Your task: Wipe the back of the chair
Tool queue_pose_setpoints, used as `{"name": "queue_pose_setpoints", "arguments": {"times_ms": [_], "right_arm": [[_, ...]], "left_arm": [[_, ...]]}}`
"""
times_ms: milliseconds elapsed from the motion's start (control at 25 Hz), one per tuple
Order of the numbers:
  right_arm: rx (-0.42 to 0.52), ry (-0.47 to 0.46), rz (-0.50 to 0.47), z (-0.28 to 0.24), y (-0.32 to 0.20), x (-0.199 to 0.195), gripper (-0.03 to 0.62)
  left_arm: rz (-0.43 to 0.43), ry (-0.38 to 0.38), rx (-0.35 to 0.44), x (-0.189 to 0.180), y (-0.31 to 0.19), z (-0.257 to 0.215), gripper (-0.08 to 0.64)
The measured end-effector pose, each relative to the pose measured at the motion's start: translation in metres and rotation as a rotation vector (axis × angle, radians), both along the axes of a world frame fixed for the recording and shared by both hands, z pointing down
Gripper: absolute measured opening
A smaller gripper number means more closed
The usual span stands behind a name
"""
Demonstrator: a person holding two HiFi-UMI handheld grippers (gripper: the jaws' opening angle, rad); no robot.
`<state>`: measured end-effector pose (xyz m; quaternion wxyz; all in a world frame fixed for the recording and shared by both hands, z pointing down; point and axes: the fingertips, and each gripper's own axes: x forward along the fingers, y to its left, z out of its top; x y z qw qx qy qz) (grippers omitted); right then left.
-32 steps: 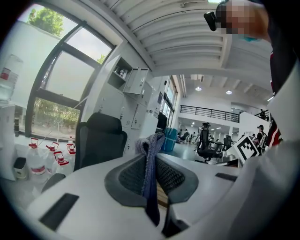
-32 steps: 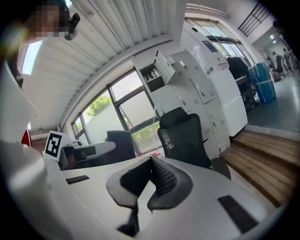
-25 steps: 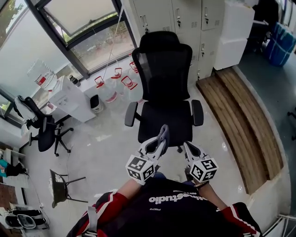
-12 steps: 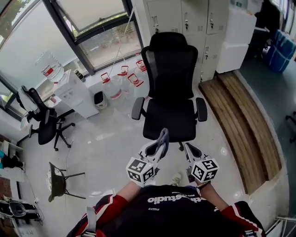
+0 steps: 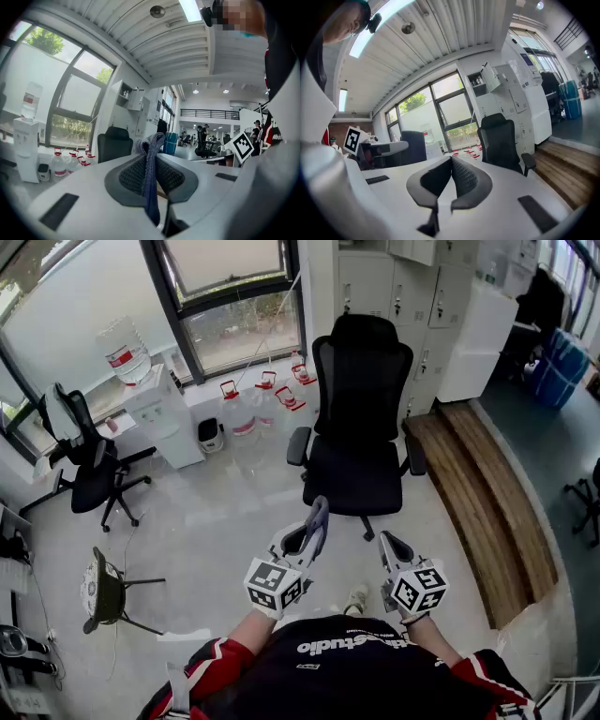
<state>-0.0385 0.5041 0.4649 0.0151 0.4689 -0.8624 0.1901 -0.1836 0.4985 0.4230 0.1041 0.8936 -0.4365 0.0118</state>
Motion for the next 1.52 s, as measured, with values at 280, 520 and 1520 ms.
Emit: {"name": "queue_pose_setpoints", "arguments": {"times_ms": [280, 520, 1520], "right_arm": [[0.068, 0.062, 0.070, -0.037, 0.088, -0.014, 0.015], [0.102, 0.077, 0.123, -0.056, 0.140, -0.021, 0.015], [0.139, 0.164, 0.274, -0.058, 0.196, -0.022, 0.002]], "left_arm": [[0.034, 0.044, 0.038, -0.033, 0.072, -0.032, 0.060], [0.048, 0.046, 0.048, -0.049, 0.124, -0.041, 0.060], [0.028, 0.024, 0.112, -0.056, 0.168, -0.041, 0.060]]}}
